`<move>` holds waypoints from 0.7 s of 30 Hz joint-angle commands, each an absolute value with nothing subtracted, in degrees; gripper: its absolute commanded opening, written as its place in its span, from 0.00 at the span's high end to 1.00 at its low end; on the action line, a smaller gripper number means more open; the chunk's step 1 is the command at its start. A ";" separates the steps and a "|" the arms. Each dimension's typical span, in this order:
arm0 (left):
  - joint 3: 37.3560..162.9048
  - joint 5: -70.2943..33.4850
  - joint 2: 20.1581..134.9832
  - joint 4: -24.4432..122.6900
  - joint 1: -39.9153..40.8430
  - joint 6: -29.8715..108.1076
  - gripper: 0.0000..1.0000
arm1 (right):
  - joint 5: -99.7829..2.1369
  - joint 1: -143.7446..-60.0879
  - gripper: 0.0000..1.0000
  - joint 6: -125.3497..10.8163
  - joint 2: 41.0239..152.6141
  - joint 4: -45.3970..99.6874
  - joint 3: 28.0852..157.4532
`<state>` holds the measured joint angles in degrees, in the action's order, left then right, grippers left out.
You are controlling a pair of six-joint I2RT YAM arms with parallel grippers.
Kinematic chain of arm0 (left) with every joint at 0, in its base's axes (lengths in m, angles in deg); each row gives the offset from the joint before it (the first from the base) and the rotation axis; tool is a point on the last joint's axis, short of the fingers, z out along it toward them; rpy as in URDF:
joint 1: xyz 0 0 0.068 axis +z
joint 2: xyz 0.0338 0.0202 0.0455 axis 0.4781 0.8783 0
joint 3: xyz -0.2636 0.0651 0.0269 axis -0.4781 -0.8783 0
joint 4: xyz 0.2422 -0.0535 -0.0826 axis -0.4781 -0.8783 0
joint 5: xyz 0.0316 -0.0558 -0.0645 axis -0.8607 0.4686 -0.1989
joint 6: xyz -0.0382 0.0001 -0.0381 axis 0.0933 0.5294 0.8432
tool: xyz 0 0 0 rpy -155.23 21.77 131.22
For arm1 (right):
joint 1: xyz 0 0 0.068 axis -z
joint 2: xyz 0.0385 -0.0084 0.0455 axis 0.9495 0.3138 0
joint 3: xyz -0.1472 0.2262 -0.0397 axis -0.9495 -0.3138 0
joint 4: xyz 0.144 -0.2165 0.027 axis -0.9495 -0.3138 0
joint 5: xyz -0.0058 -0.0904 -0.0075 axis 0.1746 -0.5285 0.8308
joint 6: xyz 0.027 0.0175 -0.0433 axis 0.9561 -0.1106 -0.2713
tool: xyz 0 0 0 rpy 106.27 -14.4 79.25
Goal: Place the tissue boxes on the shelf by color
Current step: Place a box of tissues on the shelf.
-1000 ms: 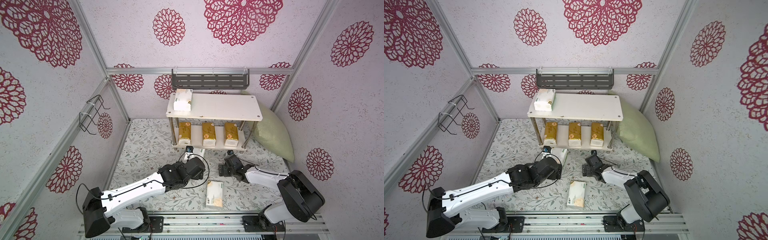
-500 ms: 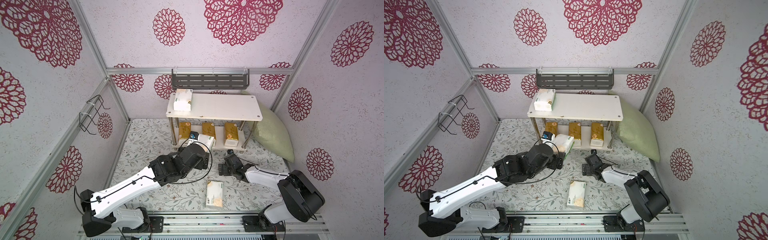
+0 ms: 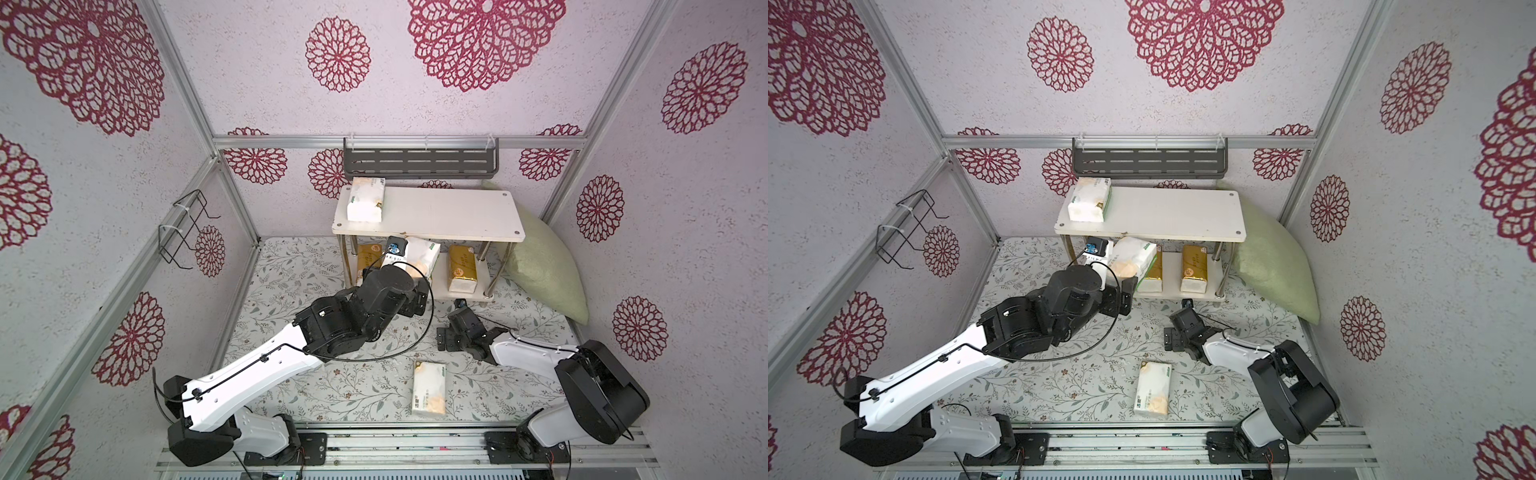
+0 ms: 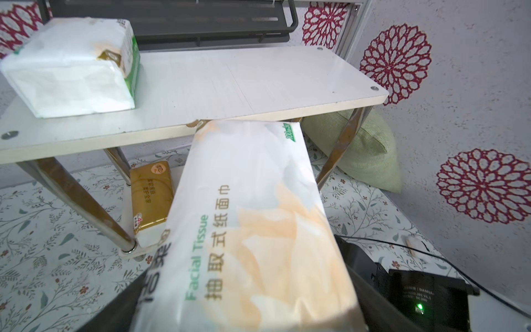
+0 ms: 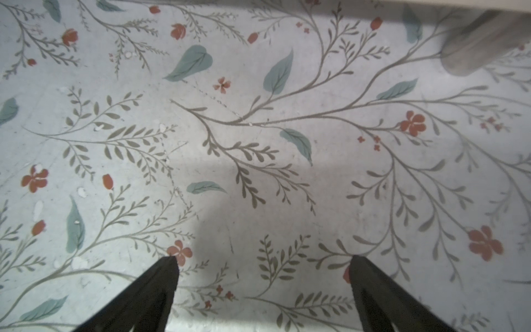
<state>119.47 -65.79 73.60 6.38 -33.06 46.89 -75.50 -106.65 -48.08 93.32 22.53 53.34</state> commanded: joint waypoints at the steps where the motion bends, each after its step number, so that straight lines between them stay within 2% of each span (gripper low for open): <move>1: 122.28 -69.49 75.73 11.65 -32.90 42.78 0.11 | -75.41 -107.04 0.01 -47.76 93.13 22.79 54.94; 11: 130.23 -69.27 81.51 14.36 -29.83 39.65 0.11 | -75.54 -107.13 0.01 -47.94 92.41 22.33 54.88; 21: 141.84 -69.38 91.26 11.29 -26.11 42.27 0.11 | -75.55 -107.40 0.01 -47.76 92.50 22.56 54.57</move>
